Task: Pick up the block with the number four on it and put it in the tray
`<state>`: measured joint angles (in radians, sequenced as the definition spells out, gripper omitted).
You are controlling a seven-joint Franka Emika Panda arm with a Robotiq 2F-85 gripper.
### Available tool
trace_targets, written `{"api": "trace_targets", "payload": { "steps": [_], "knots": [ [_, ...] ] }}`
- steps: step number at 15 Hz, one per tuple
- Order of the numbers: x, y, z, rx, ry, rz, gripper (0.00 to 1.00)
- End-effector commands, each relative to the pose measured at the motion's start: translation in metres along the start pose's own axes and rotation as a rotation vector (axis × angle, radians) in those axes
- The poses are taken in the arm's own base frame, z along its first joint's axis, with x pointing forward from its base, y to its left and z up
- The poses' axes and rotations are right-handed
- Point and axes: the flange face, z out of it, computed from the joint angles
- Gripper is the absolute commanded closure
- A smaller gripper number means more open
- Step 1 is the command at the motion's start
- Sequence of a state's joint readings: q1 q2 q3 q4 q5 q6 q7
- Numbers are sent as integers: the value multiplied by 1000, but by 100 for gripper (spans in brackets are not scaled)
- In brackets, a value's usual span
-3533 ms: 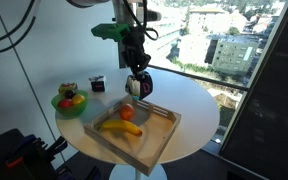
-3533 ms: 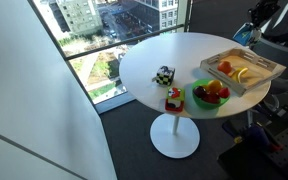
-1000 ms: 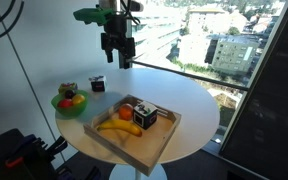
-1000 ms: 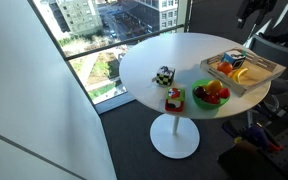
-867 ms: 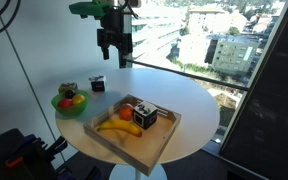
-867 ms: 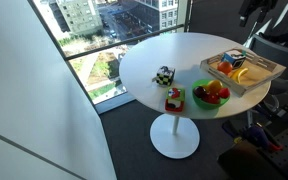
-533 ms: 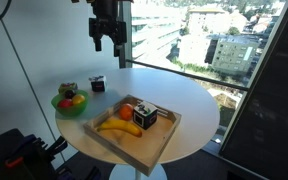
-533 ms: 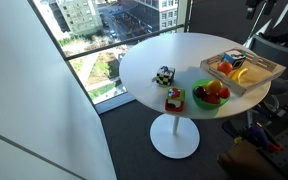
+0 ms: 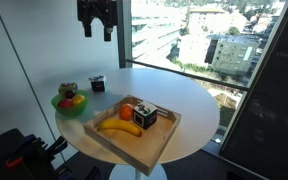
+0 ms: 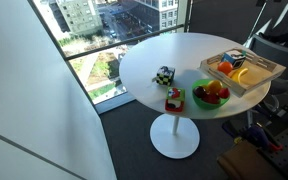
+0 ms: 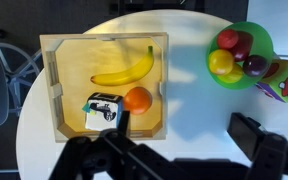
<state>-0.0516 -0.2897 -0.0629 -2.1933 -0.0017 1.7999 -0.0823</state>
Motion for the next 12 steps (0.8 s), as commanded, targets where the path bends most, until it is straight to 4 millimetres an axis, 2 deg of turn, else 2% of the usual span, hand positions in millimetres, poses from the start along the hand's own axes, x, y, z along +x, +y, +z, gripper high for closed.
{"api": "trace_targets", "payload": {
  "steps": [1,8,9,12],
  "knots": [
    [-10,-3,-22,-21,20,20,0],
    [-22,-7,-44,-19,83,27,0],
    [-17,-5,-34,-8,76,13,0],
    [-18,-5,-33,-8,74,12,0]
  ]
}}
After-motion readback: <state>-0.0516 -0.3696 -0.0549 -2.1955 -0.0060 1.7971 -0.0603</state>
